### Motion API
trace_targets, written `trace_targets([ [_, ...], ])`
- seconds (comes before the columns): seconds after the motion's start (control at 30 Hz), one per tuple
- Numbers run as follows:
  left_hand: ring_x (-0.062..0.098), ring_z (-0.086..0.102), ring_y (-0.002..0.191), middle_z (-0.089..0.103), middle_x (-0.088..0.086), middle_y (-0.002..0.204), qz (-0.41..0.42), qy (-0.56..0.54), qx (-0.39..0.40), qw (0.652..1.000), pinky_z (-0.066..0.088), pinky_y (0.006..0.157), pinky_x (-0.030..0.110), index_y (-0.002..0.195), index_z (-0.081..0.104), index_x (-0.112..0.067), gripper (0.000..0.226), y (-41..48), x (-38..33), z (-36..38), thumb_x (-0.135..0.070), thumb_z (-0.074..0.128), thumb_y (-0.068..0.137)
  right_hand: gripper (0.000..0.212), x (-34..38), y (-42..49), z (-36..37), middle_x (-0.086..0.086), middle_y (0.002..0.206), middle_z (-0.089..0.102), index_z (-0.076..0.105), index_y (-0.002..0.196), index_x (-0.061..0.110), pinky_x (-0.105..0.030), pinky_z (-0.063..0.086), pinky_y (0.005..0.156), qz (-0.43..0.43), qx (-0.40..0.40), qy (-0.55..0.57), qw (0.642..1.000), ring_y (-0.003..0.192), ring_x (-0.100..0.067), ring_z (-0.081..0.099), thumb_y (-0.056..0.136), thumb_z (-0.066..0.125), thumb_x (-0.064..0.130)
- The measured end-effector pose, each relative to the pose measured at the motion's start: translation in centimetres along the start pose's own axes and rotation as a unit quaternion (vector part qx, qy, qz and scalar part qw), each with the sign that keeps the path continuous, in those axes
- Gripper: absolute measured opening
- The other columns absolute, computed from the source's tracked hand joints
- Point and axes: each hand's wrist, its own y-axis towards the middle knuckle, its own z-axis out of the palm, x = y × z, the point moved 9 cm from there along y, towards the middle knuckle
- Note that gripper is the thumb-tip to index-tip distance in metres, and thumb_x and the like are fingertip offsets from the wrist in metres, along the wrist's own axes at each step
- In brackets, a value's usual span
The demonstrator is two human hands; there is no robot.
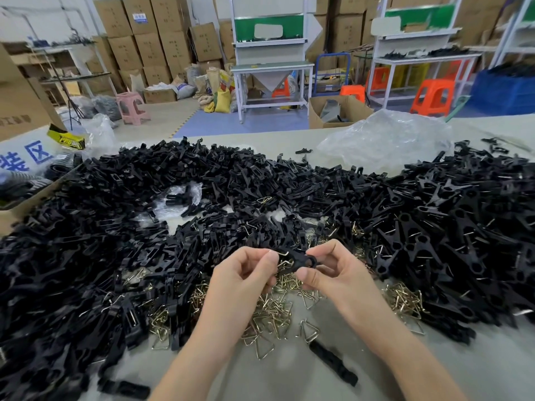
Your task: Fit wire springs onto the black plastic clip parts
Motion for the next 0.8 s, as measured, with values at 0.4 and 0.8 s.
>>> trace_targets([
  [0.4,0.009,0.055,0.059,0.063,0.000,0.062,-0.017,-0.036,0.027,0.999,0.044,0.057,0.014,0.075,0.072,-0.021,0.016,-0.1,-0.4,0.2,-0.024,0.070,0.090,0.046,0.9,-0.3,0.1,0.002,0.087,0.077,0.061,0.098,0.010,-0.018,0.053,0.067,-0.017,-0.001,-0.006,1.000,0.069,-0.010,0.067,0.063,0.084,0.030],
  [0.8,0.009,0.056,0.061,0.065,0.000,0.067,-0.036,-0.069,0.037,0.996,0.047,0.060,0.015,0.069,0.074,-0.027,0.019,-0.3,0.0,0.9,-0.028,0.071,0.088,0.041,1.6,-0.5,0.6,-0.002,0.091,0.078,0.062,0.092,0.009,-0.018,0.054,0.073,-0.038,0.006,-0.013,0.999,0.081,-0.013,0.071,0.063,0.086,0.023],
])
